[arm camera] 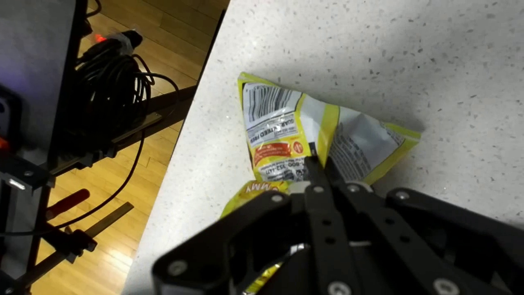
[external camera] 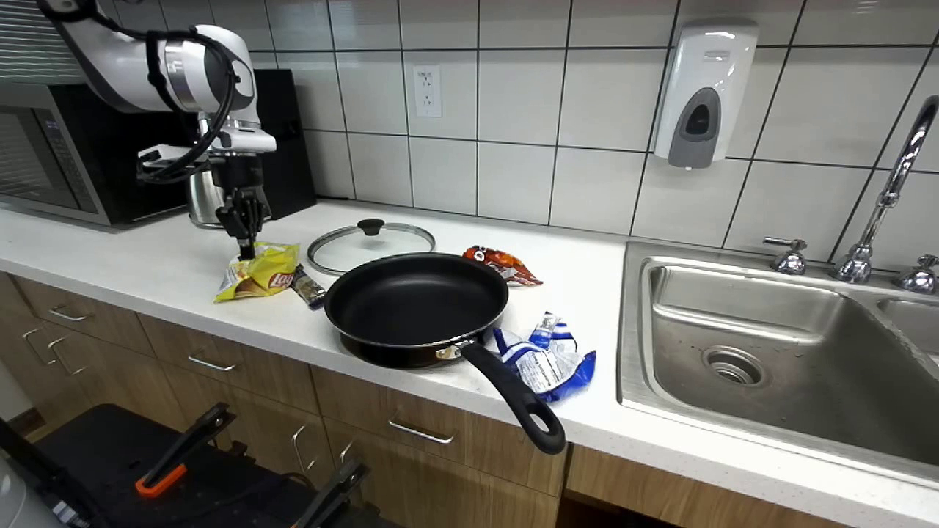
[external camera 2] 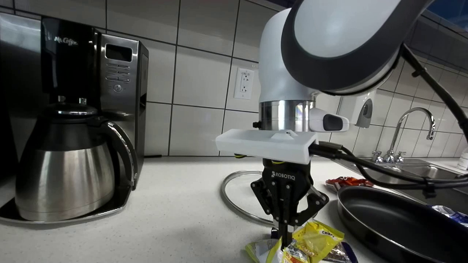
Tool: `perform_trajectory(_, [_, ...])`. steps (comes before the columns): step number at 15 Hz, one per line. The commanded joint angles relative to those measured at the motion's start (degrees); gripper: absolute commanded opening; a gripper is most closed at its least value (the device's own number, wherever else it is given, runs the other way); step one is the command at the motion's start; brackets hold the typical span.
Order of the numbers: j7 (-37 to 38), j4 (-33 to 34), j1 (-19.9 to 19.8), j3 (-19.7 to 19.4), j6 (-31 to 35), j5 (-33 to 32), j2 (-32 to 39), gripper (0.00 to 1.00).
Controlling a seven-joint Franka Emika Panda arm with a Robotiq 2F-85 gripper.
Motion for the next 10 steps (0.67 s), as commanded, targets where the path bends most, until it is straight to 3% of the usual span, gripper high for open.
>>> perform_trajectory(1, [0.7, 1.6, -0.3, 0.6, -2.0, 0.4, -0.2, 0.0])
perform_trajectory(10, [0.4, 1.7, -0.2, 1.7, -2.0, -0.2, -5.5, 0.0])
